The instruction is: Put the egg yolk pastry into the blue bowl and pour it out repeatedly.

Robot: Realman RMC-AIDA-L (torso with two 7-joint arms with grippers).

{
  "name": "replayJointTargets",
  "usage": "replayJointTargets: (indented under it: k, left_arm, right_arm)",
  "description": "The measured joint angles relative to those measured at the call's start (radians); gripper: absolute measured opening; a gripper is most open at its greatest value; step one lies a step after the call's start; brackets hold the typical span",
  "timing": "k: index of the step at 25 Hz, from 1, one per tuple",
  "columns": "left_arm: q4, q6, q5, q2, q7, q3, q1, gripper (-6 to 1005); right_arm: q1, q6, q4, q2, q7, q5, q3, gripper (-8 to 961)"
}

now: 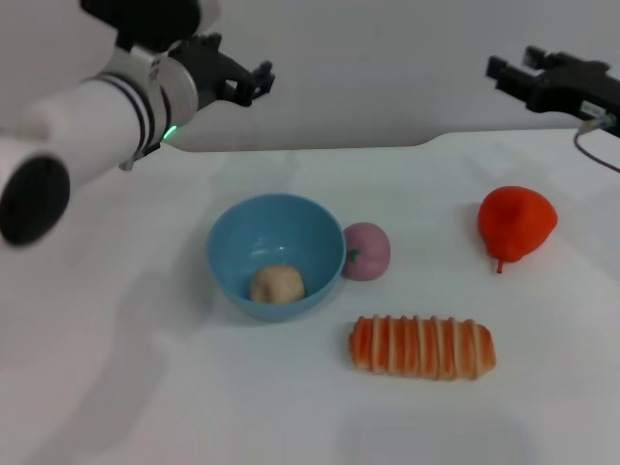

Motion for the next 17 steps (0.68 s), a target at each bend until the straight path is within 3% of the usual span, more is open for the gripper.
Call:
replayJointTargets:
  k: [3,4,5,12,17]
  left_arm:
    - [0.019,0.065,-0.004,0.0,-0.016,0.015,0.012,689]
    - [0.066,0.234,-0.039,0.0,-0.082,0.06,0.049,689]
    - [0.079,0.28,-0.06,0.0,-0.109,0.076,0.064,689]
    - [0.131,0.403,-0.089,-0.002,-0.148,0.18,0.105,689]
    - [0.163,0.457,-0.089,-0.002,-0.148,0.222,0.108,689]
  right_arm:
    - [-0.002,-0.018,0.081,0.0,-0.216,0.171,0.023,565]
    - [-0.004,-0.03,0.106,-0.001,-0.27,0.218,0.03,565]
    - [-0.007,-0.047,0.125,-0.001,-0.31,0.248,0.036,565]
    - [-0.005,-0.153,0.271,-0.011,-0.447,0.312,0.11,566]
    - [-0.017,-0.196,0.317,-0.003,-0.52,0.33,0.156,567]
